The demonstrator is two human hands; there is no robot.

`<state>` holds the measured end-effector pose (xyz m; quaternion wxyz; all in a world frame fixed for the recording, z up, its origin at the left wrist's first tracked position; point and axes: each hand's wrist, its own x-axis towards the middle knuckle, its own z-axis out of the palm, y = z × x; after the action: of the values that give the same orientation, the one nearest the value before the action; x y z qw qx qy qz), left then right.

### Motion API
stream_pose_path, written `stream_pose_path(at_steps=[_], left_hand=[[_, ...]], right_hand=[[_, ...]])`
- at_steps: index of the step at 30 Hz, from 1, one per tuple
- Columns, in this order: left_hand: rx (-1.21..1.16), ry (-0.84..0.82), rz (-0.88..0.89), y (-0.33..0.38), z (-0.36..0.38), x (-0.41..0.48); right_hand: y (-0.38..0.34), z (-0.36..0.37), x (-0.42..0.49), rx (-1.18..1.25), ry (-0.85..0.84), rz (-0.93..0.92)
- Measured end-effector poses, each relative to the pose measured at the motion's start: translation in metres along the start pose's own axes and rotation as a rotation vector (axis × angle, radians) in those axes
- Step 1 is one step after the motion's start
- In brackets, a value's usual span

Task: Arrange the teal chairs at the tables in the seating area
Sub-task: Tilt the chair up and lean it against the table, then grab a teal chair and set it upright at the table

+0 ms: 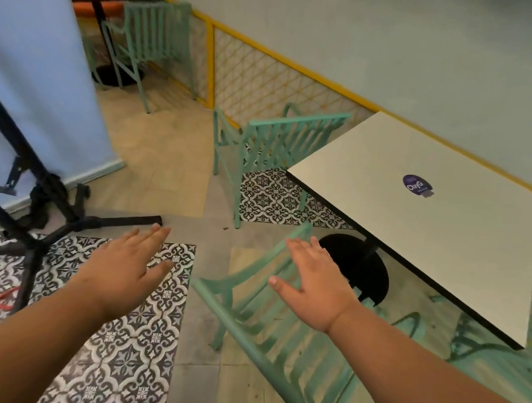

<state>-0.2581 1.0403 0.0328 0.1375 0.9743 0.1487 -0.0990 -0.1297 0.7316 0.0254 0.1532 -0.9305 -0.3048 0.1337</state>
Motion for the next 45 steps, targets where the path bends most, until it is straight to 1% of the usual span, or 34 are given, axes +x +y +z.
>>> stream_pose_path(at_steps=[3, 8, 12, 17, 23, 31, 36, 40, 45], left_hand=[[0.017, 0.003, 0.003, -0.042, -0.017, 0.024], [0.073, -0.03, 0.078, -0.119, -0.052, 0.065], [0.098, -0.048, 0.114, -0.177, -0.085, 0.101], [0.137, -0.067, 0.167, -0.206, -0.117, 0.153], [0.12, -0.074, 0.207, -0.213, -0.132, 0.229], [0.108, -0.016, 0.164, -0.228, -0.152, 0.336], [0.083, -0.065, 0.159, -0.226, -0.153, 0.388], [0.108, -0.081, 0.209, -0.213, -0.162, 0.45], [0.126, -0.117, 0.338, -0.201, -0.166, 0.526]], right_hand=[[-0.027, 0.009, 0.04, 0.005, 0.016, 0.025], [-0.083, 0.034, 0.101, 0.033, 0.06, 0.116], [-0.133, 0.039, 0.146, 0.066, 0.1, 0.177], [-0.159, 0.038, 0.194, 0.094, 0.152, 0.229], [-0.139, 0.024, 0.258, 0.112, 0.166, 0.276], [-0.097, 0.002, 0.357, 0.098, 0.142, 0.323], [-0.084, -0.025, 0.401, 0.1, 0.161, 0.331], [-0.071, -0.036, 0.43, 0.102, 0.187, 0.371], [-0.065, -0.036, 0.47, 0.097, 0.196, 0.436]])
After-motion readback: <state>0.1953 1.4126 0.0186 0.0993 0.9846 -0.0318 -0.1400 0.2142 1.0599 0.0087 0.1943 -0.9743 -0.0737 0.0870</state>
